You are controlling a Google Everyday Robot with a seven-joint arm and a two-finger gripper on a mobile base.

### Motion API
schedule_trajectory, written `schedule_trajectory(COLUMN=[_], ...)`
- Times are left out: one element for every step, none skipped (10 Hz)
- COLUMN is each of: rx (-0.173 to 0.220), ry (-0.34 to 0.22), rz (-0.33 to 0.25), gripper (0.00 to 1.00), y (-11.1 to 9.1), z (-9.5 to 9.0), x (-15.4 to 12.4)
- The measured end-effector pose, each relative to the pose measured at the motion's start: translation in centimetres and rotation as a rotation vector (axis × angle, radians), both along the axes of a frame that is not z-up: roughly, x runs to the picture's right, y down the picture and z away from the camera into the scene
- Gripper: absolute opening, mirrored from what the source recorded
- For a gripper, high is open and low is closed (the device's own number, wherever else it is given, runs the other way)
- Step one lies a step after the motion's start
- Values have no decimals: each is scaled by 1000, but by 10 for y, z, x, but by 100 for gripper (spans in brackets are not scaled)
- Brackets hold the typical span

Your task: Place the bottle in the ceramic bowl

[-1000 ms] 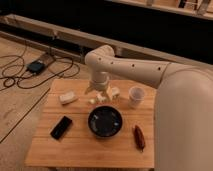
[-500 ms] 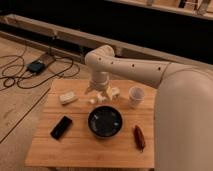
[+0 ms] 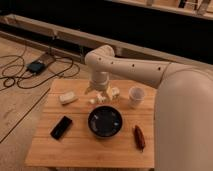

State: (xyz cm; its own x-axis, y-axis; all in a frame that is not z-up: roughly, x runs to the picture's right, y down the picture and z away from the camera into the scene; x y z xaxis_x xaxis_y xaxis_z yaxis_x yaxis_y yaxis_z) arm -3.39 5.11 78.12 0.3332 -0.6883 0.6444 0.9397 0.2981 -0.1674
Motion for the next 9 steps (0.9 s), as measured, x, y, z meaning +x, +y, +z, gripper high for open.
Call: schedule_trajectory(rx=[0,0,4,2,3,1,4,7,21], ry=[0,3,36,66,92,120,157,172,190], rz=[0,0,-6,-3,5,23,44,55,85], gripper=[80,80,80,80,80,80,80,80,80], y=[0,0,0,2,2,2,0,-2,-7], z=[0,1,10,20,31,43,61,69,84], x=[0,0,8,13,16,18,23,25,27])
